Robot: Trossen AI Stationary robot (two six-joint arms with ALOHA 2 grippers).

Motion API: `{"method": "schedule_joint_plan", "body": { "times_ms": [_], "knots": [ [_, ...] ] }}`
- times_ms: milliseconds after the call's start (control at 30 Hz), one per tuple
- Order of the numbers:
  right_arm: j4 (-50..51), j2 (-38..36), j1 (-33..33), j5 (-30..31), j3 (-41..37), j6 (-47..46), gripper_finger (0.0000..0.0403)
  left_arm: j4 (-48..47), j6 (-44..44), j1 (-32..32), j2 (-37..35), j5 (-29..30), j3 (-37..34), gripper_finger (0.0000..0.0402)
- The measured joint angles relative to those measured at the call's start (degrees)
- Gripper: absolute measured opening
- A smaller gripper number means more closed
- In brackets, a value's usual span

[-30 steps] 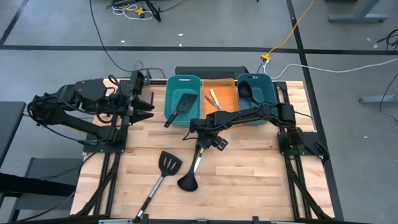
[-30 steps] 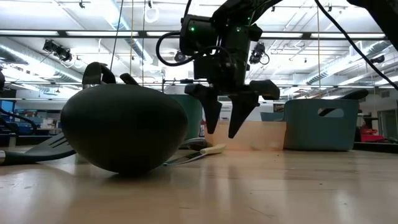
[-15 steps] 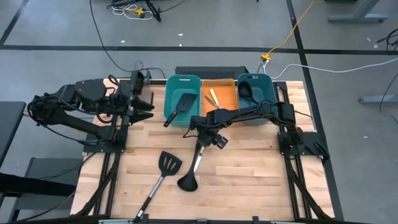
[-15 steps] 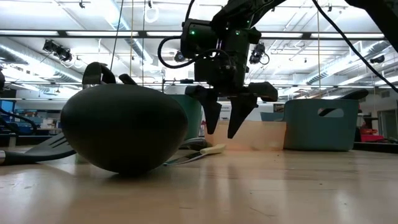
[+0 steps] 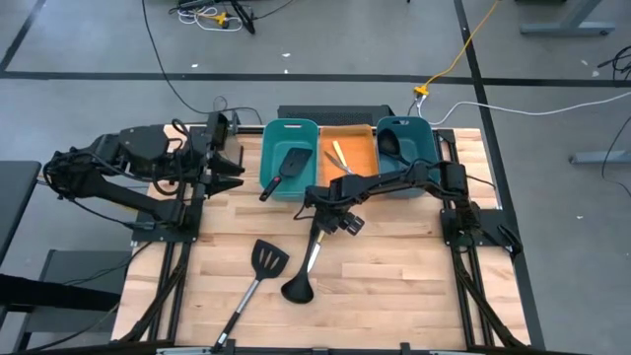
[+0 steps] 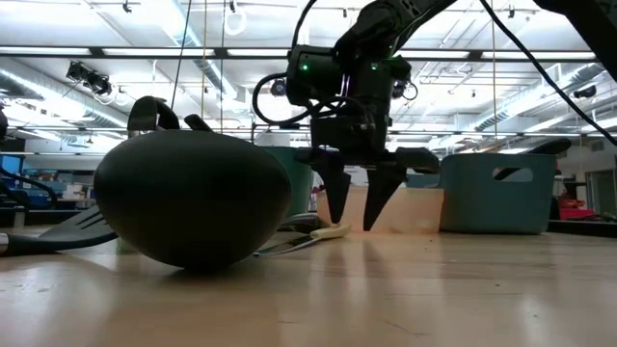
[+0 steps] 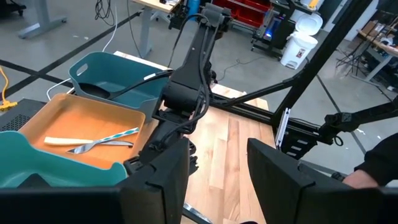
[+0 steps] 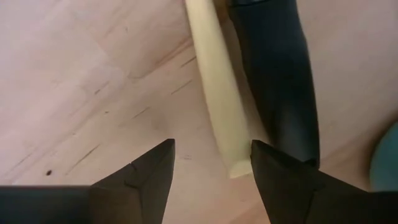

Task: Pick & Place Kitchen Items
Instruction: Put the yellow table knife into the orange bin

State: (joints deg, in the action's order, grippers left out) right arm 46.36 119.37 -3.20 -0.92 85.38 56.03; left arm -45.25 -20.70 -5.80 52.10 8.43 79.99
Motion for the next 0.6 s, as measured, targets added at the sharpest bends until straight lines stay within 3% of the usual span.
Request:
{"method": "schedule_joint_plan", "body": {
  "times_ms": [600],
  "knots": [
    [-1.99, 1.27, -1.36, -1.63, -0.07, 0.76, 0.0217, 0.02, -0.10, -0.01, 0.02, 0.00, 0.00, 0.0167]
  ]
}}
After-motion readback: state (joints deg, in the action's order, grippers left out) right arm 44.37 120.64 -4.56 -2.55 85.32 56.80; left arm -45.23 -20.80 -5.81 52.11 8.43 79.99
